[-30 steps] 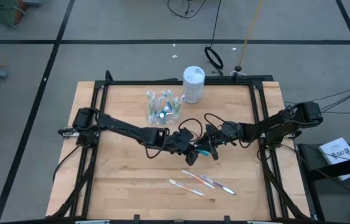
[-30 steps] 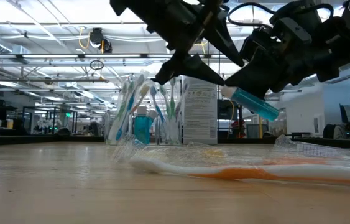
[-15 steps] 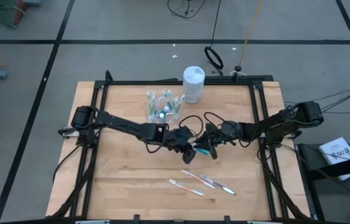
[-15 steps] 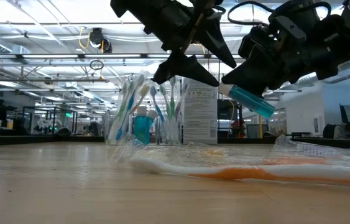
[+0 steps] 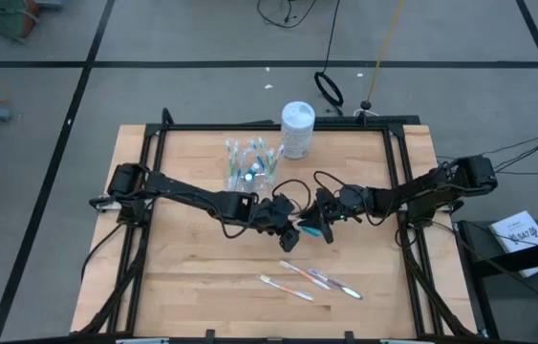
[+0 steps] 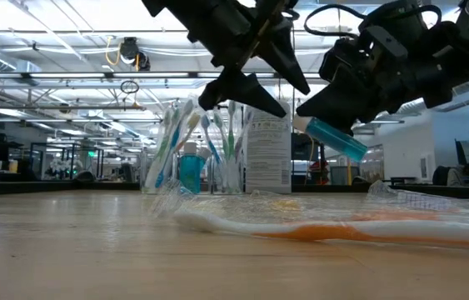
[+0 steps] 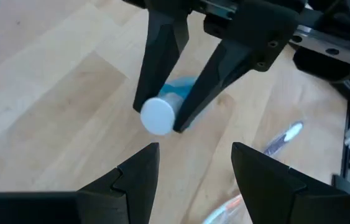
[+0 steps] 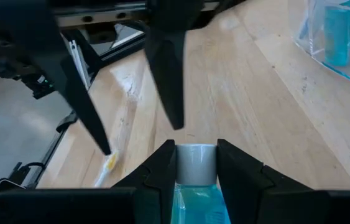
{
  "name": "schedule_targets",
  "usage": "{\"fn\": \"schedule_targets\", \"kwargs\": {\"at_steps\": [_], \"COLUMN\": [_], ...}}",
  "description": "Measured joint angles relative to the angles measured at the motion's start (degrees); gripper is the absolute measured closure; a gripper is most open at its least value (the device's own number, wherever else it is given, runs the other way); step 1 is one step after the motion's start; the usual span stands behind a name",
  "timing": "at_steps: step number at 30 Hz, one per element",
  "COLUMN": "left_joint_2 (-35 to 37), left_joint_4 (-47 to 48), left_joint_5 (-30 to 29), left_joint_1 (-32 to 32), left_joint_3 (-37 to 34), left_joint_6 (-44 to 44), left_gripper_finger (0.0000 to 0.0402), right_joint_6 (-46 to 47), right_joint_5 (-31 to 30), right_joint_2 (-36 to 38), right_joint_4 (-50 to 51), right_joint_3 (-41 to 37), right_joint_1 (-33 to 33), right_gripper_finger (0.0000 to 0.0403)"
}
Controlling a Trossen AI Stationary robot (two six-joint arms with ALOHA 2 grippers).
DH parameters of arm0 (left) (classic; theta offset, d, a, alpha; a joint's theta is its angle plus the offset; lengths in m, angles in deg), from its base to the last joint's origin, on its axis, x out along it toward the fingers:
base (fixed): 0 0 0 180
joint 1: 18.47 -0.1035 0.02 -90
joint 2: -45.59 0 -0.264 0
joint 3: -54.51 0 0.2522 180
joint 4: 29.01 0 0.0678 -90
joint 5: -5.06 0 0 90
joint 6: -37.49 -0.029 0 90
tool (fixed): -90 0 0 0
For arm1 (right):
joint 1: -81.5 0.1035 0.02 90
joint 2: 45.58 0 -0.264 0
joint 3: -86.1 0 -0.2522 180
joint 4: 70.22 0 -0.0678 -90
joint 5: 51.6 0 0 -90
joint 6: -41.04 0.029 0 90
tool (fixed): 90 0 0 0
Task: Pick & Place toothbrushing station
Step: Put the blue mouthwash bottle into the transparent organizer
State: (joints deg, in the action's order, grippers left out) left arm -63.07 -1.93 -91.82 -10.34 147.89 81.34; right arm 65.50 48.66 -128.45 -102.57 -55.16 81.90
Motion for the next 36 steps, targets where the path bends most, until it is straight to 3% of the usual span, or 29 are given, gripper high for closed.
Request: {"fn": "schedule_targets", "kwargs": {"at_steps": [8, 15, 19, 24, 36], "left_joint_2": [0.0, 0.0, 0.0, 0.0, 0.0], "left_joint_4": [2.5, 0.4, -7.5, -9.0, -13.5], "left_joint_5": [-0.9, -6.7, -6.5, -7.3, -7.9], "left_joint_1": [1.5, 1.4, 1.7, 1.7, 0.9], "left_joint_3": [0.0, 0.0, 0.1, 0.1, 0.0], "left_joint_6": [5.2, 6.9, 2.9, 1.2, -4.7], "left_gripper_finger": [0.0195, 0.0195, 0.0195, 0.0195, 0.0195], "right_joint_6": [0.3, 3.4, 1.4, 0.5, 0.4], "right_joint_5": [0.2, 0.2, -2.8, -4.6, -4.7], "right_joint_2": [0.7, 1.9, 1.9, 1.9, 1.9], "right_joint_4": [0.1, -5.3, -11.3, -20.3, -18.2], "right_joint_3": [-0.1, -0.1, -0.1, -0.1, -0.1], "right_joint_1": [0.0, 0.2, 1.6, 2.8, 3.9], "right_gripper_finger": [0.0311, 0.0311, 0.0311, 0.0311, 0.0311]}}
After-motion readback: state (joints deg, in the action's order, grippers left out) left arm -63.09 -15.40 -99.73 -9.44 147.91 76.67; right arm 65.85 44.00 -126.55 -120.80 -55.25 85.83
